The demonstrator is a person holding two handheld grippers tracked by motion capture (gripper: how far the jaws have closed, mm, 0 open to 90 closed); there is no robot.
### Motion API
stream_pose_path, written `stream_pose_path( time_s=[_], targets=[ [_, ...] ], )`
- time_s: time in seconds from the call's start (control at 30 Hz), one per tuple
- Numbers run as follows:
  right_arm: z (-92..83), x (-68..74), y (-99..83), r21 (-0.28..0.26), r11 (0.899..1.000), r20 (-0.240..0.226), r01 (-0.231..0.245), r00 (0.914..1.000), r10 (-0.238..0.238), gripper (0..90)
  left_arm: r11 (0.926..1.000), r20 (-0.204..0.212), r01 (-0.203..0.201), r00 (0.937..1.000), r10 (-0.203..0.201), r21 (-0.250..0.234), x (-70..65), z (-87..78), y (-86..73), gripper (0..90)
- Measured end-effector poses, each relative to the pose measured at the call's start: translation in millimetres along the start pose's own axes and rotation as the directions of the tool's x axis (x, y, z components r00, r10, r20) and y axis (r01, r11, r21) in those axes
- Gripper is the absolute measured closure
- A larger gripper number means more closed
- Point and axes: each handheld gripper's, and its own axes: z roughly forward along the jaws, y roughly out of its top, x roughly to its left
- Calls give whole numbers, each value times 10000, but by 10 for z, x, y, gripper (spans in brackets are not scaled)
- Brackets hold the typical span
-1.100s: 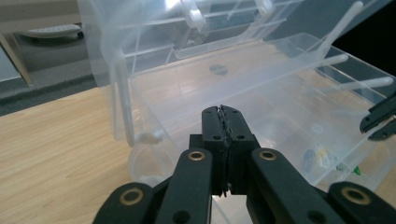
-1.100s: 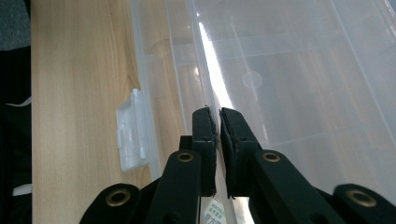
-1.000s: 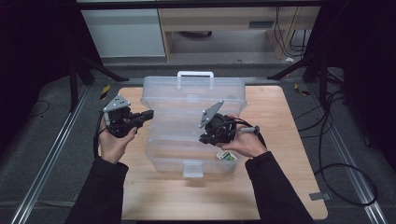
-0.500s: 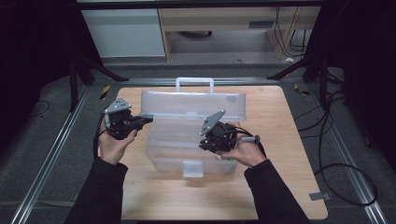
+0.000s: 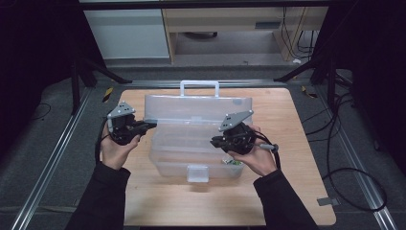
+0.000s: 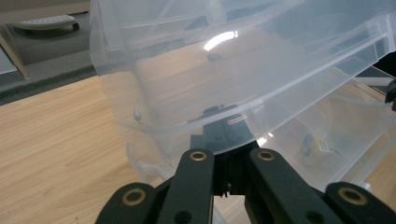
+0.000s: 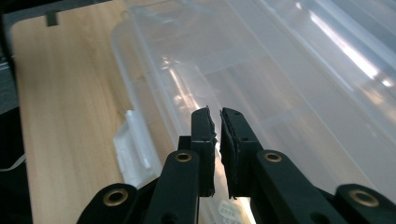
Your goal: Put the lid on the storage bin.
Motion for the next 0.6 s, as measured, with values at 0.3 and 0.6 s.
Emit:
stream_pose_path(
  time_s=[0.3,0.6],
  targets=[
    [-121,-41,-220,-458,9920,1130,-1175,9861,1220,849,9999,-1,-87,10000,87,118,-17,-6,-30,895],
    [-286,-104,-417,-1011,9791,1586,-1765,9687,1910,863,9993,-45,-194,9998,195,308,-44,-13,-75,895]
  ],
)
